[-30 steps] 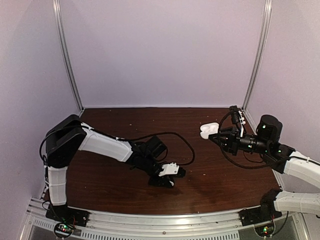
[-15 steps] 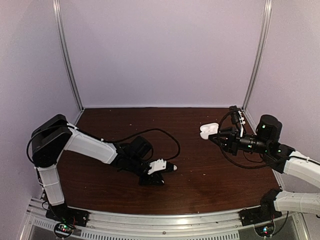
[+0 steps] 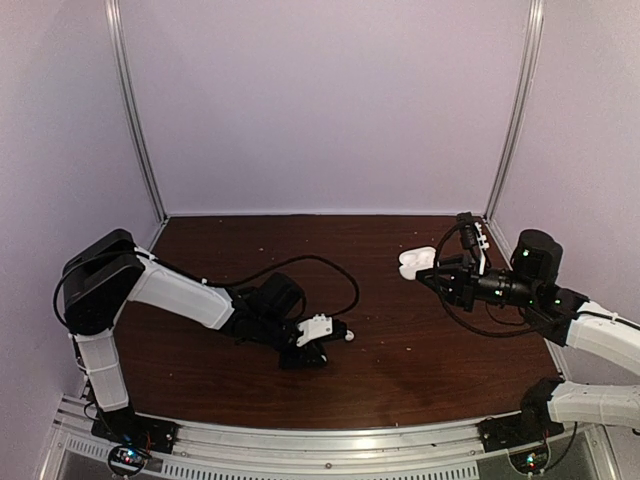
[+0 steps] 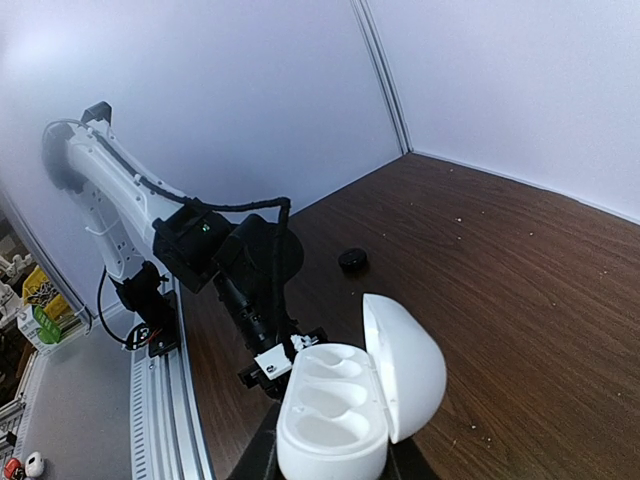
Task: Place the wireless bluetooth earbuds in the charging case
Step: Place the left earbud at the center of the board.
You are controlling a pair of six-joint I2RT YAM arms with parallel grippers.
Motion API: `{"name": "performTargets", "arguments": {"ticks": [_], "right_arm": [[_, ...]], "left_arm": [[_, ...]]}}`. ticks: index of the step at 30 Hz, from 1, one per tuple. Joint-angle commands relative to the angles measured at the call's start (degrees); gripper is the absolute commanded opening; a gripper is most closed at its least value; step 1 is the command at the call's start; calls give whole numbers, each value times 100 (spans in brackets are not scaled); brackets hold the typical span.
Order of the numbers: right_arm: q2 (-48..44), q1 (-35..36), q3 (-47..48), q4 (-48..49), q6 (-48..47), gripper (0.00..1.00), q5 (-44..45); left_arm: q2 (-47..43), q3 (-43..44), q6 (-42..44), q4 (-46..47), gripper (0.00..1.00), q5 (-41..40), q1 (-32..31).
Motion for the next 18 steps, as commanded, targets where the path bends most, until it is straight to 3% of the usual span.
{"name": "performTargets", "arguments": {"ticks": [1,18], "right_arm": [[3,-43,77,138,20,0,-75],[2,-38,89,119,11,0,-82]], "left_arm": [[-63,-57,-92,133,26,-68,3],[-322,-154,-152,25,23,-257,135]]}}
